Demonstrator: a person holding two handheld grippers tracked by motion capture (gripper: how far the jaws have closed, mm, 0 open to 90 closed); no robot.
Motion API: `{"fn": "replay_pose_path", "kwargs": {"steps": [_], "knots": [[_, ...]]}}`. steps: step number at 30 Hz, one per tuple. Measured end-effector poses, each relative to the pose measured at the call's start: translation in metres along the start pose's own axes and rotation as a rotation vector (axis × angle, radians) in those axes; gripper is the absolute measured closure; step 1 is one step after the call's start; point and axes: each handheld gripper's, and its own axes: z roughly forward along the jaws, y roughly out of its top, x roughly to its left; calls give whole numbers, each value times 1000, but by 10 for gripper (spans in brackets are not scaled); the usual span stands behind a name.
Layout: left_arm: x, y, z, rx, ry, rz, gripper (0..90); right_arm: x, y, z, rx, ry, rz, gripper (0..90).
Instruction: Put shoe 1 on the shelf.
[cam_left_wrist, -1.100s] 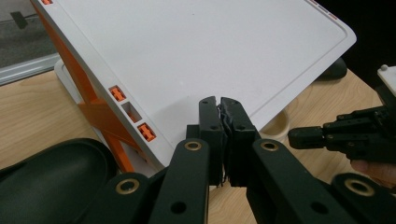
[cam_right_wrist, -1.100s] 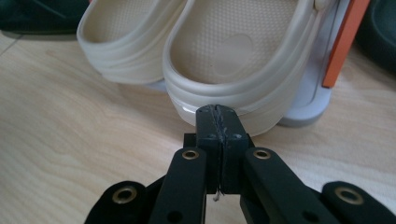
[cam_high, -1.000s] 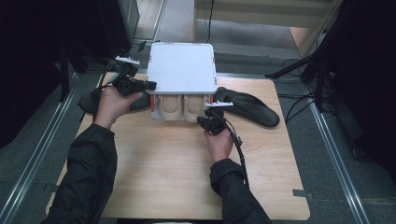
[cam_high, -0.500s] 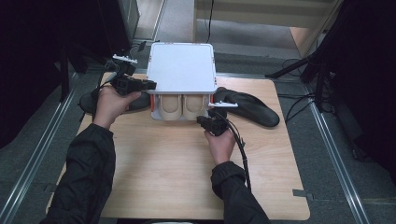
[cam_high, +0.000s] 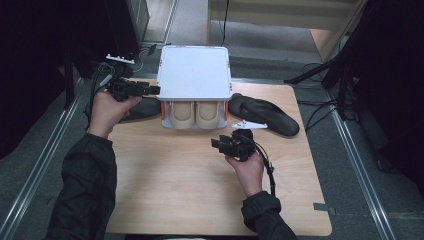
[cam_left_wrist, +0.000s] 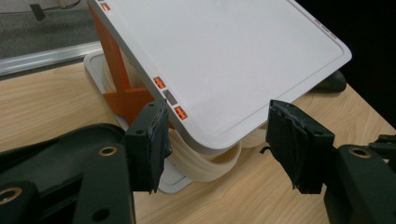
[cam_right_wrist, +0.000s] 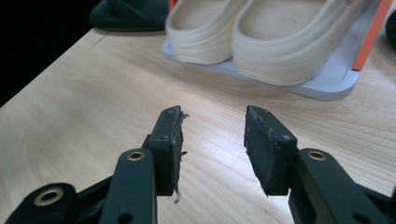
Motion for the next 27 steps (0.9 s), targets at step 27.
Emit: {"fn": "replay_pose_path", "kwargs": {"steps": [27], "knots": [[39, -33, -6, -13, 101, -74, 382, -7, -39, -46, -28, 29, -2, 486]]}}
